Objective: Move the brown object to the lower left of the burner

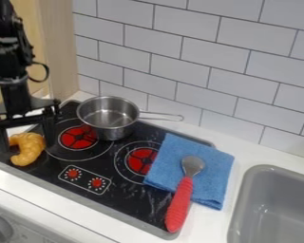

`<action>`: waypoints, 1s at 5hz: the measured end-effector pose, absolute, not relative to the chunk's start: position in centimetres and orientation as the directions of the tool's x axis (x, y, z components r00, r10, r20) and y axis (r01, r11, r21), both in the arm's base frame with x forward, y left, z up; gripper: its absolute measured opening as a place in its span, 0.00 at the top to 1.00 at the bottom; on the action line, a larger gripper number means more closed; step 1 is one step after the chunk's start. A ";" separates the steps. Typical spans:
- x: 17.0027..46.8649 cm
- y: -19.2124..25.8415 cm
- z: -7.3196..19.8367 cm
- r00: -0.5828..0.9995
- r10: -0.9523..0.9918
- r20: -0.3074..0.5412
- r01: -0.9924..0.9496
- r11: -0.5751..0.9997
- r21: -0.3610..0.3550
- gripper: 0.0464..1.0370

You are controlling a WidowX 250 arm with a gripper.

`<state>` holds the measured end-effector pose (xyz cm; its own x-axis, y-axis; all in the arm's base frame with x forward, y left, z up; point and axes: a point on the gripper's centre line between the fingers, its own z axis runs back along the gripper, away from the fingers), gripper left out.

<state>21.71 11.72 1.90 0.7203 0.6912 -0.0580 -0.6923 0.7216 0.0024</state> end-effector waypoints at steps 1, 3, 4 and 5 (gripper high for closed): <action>21.6 11.7 3.9 0.684 0.729 -0.020 -0.727 0.684 0.054 0.04; 25.5 7.7 6.8 0.814 0.580 0.025 -0.580 0.812 0.061 0.04; 26.3 4.0 7.0 0.892 0.451 0.015 -0.452 0.891 0.043 0.04; 27.9 0.1 8.1 0.945 0.322 0.053 -0.325 0.944 0.050 0.04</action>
